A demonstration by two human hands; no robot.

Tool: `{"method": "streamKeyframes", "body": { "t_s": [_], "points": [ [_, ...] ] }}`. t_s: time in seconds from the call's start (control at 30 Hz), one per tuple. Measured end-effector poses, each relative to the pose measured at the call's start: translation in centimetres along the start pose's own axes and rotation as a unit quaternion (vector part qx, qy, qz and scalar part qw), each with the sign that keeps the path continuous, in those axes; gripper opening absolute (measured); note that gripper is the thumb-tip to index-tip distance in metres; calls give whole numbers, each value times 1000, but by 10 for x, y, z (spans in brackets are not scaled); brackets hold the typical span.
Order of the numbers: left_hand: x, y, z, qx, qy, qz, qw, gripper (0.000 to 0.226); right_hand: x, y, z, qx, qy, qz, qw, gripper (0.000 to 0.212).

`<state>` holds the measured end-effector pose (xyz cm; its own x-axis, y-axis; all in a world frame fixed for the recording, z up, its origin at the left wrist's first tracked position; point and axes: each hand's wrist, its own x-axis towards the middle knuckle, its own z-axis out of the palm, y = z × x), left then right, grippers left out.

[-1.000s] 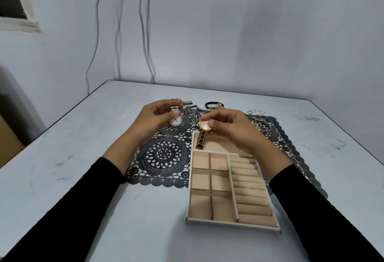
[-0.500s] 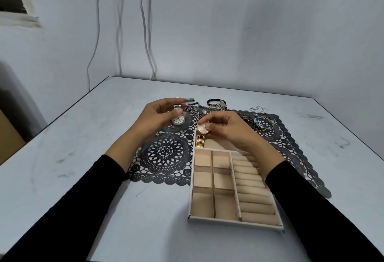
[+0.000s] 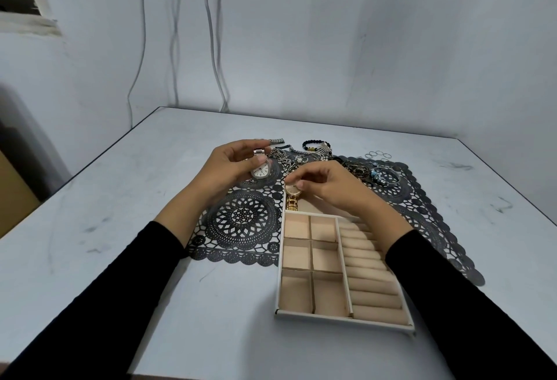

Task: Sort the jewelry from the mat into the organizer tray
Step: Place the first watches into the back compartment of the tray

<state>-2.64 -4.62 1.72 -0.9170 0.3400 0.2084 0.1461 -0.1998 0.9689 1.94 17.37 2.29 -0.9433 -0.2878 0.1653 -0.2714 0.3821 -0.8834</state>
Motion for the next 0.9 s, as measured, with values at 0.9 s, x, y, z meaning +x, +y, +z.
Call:
{"method": "streamKeyframes", "body": {
  "t_s": [0.9],
  "points": [
    [-1,2,1,1,15,-19,1000,29,3,7,-6,-16,1,14,1000,17]
  ]
}}
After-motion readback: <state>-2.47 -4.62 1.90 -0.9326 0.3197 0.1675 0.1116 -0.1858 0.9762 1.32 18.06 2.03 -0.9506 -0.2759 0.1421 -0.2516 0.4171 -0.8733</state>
